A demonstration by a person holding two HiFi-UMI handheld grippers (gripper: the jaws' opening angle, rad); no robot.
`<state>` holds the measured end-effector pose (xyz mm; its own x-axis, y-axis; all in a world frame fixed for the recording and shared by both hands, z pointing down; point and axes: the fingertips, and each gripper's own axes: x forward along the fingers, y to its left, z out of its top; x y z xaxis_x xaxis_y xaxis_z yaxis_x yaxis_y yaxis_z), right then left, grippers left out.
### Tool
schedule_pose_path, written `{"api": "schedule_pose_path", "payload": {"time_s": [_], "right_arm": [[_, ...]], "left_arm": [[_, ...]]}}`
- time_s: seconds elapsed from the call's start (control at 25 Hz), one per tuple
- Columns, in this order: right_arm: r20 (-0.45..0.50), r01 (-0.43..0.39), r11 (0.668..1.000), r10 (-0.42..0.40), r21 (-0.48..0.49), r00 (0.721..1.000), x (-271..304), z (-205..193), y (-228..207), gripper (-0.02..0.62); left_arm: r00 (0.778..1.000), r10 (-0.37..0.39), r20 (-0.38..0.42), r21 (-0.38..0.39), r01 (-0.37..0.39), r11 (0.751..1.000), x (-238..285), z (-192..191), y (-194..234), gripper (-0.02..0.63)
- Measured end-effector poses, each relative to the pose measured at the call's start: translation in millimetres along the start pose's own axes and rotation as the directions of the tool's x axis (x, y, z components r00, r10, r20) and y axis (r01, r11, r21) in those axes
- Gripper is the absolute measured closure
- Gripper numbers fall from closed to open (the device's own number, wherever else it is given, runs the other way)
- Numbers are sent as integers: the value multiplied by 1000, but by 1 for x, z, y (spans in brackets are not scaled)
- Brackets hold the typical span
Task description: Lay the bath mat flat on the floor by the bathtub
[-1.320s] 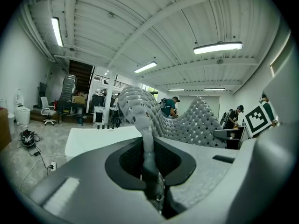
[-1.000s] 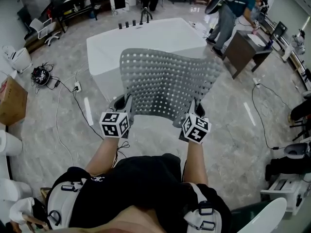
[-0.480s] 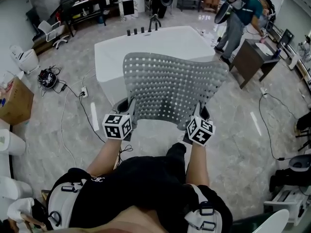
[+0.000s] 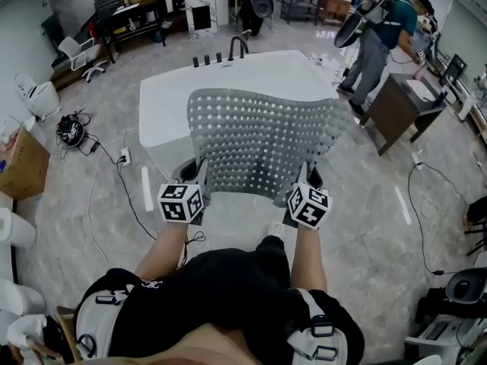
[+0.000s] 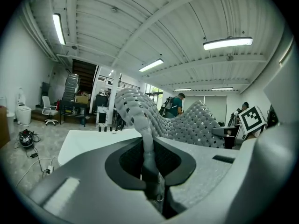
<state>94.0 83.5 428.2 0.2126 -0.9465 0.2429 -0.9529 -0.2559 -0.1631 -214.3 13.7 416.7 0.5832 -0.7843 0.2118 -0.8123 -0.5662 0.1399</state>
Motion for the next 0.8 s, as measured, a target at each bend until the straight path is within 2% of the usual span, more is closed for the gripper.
{"api": "schedule_pose_path", "payload": {"time_s": [0.52, 0.8], "right_arm": [[-79, -103, 994, 99, -44, 992, 197, 56, -83, 545], [-167, -196, 979, 185, -55, 968, 296, 49, -97, 545]], "left_arm": [[993, 108, -47, -59, -110, 992, 190, 24, -22, 568], [975, 193, -109, -79, -202, 976, 268, 11, -15, 568]]}}
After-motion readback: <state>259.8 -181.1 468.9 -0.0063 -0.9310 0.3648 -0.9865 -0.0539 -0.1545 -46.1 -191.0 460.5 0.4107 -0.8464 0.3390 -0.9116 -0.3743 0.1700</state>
